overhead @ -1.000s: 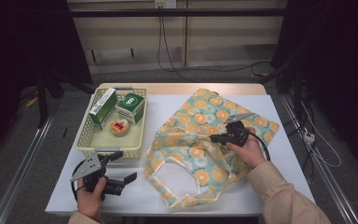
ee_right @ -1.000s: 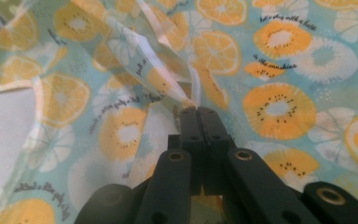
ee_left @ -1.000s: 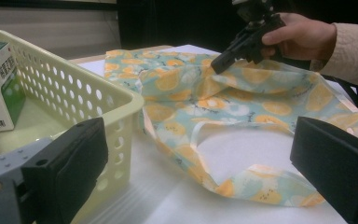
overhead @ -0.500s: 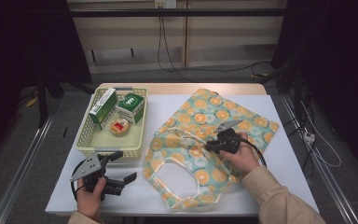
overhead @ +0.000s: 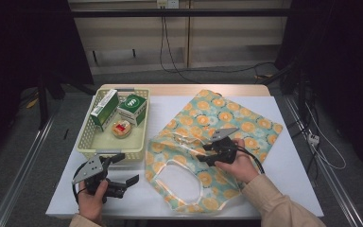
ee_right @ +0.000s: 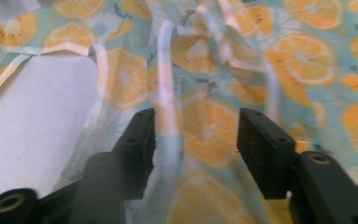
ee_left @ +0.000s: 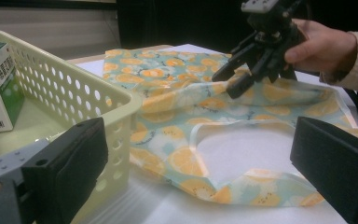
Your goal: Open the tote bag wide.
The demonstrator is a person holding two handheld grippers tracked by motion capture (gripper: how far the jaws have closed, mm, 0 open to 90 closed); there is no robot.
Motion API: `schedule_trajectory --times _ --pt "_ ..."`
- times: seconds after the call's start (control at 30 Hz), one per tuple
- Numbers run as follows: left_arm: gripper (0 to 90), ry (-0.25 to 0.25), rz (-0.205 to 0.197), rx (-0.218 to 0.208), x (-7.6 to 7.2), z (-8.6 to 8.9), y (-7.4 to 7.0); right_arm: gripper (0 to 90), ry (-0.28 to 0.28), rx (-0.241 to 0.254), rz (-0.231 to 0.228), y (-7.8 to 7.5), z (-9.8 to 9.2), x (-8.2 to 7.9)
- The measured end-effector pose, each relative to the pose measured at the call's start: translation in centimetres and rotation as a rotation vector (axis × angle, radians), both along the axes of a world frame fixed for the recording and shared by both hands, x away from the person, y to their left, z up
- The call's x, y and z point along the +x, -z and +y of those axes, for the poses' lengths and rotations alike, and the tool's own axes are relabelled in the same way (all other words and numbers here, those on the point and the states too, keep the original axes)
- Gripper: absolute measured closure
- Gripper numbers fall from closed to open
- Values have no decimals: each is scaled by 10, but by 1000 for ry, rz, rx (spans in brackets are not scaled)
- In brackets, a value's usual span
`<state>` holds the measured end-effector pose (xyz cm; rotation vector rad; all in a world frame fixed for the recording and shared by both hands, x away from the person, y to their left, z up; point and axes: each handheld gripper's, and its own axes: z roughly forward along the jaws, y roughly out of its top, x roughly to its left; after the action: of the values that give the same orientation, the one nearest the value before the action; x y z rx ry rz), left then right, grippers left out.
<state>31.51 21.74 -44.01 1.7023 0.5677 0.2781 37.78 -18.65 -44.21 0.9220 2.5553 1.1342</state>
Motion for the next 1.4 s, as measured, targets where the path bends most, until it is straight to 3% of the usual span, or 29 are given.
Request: schedule_trajectory --times 0.13,0.17,0.3,0.33,0.4,0.47,0.6,0.77,0.83,0.87,1.17,1.23,1.33,1.4 --pt "38 0 2 1 0 1 0 433 4 -95 -39 13 14 -4" --pt "38 0 2 1 0 1 0 438 13 -71 -37 14 14 -3" --pt "38 -2 -2 1 0 2 0 491 56 -73 -30 14 9 5" --pt "39 -2 0 -2 0 2 0 516 70 -64 -17 15 6 8" --pt "38 -2 0 0 0 1 0 663 82 -55 -13 15 1 12" --pt "39 1 -1 1 0 1 0 751 92 -38 0 15 -4 16" --pt "38 1 -2 1 0 1 0 884 89 -43 5 15 -9 22" --pt "38 -3 1 -4 0 2 0 900 83 -40 8 15 -11 24" --pt "38 -1 2 -3 0 1 1 900 81 -15 34 15 -11 24" --pt "38 1 1 -2 0 1 1 900 73 5 59 14 -12 23" --pt "38 3 -2 -2 0 1 0 900 -49 95 123 -2 3 -5" --pt "38 2 -2 -2 0 0 0 900 -44 123 107 -6 1 -6" --pt "38 3 0 -4 0 -1 0 900 16 81 33 -13 -8 4" --pt "38 6 1 -3 0 -1 0 900 48 81 30 -12 -14 12"
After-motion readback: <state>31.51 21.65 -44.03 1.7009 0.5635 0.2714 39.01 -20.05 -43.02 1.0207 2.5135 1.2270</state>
